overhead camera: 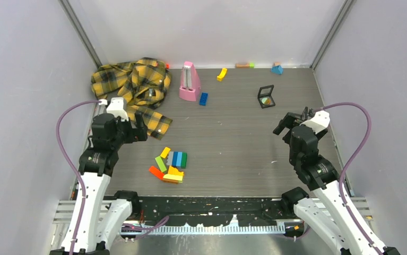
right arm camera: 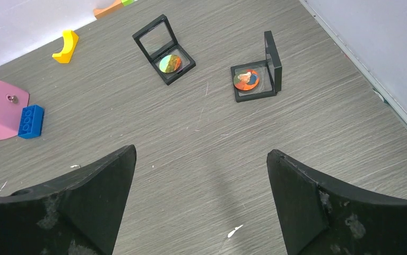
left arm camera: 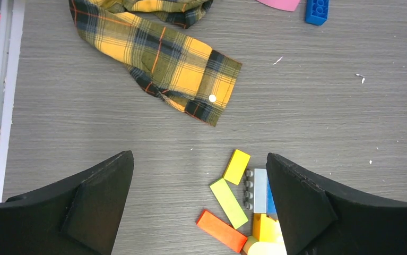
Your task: Pin the brooch onto the clothing
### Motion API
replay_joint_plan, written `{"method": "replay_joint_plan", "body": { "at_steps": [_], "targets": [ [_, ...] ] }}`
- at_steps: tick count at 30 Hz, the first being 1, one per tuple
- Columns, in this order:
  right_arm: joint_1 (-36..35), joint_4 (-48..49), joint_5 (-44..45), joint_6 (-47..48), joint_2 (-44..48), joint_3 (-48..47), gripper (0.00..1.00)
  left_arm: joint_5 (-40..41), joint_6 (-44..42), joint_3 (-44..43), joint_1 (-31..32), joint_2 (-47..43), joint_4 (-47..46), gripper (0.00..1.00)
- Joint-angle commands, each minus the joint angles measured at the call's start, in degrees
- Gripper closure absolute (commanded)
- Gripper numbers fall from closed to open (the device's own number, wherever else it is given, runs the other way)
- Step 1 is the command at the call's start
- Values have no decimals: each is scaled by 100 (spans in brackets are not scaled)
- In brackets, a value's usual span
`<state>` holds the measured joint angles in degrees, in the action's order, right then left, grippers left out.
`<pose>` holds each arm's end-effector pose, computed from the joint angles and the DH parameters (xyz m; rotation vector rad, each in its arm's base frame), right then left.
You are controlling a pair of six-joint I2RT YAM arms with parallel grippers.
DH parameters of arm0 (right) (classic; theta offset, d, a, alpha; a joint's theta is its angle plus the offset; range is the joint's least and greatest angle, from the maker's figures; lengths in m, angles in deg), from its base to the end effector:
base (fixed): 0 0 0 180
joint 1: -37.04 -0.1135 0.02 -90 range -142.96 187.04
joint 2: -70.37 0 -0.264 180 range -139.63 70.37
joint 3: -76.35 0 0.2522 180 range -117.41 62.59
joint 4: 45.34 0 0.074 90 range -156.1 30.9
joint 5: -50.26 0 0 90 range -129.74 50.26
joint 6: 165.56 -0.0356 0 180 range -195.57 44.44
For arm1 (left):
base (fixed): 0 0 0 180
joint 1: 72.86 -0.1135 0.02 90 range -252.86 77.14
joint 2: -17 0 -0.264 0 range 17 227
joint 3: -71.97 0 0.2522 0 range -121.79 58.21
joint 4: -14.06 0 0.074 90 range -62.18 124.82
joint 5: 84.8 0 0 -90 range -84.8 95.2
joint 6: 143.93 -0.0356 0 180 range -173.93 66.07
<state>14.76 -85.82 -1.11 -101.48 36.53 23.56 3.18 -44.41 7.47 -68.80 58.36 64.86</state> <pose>0.1324 0.0302 0.3051 0.4894 1.7968 -0.0762 0.1503 -0.0119 0.3362 -0.0761 2.0568 -0.1832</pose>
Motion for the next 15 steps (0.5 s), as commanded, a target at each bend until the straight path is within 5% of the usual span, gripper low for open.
{"method": "replay_joint_plan", "body": {
  "at_steps": [1, 11, 15],
  "targets": [
    [-13, 88, 213, -189, -92, -300, 1, 158, 87, -99, 9, -22, -241, 0],
    [-13, -200, -552, -463, -442, -1028, 0, 1158, 98, -235, -20, 1162, -21, 0],
    [-13, -298, -1170, -722, -477, -1148, 0, 396, 557, -592, -599, 2096, -115, 0]
  ]
}}
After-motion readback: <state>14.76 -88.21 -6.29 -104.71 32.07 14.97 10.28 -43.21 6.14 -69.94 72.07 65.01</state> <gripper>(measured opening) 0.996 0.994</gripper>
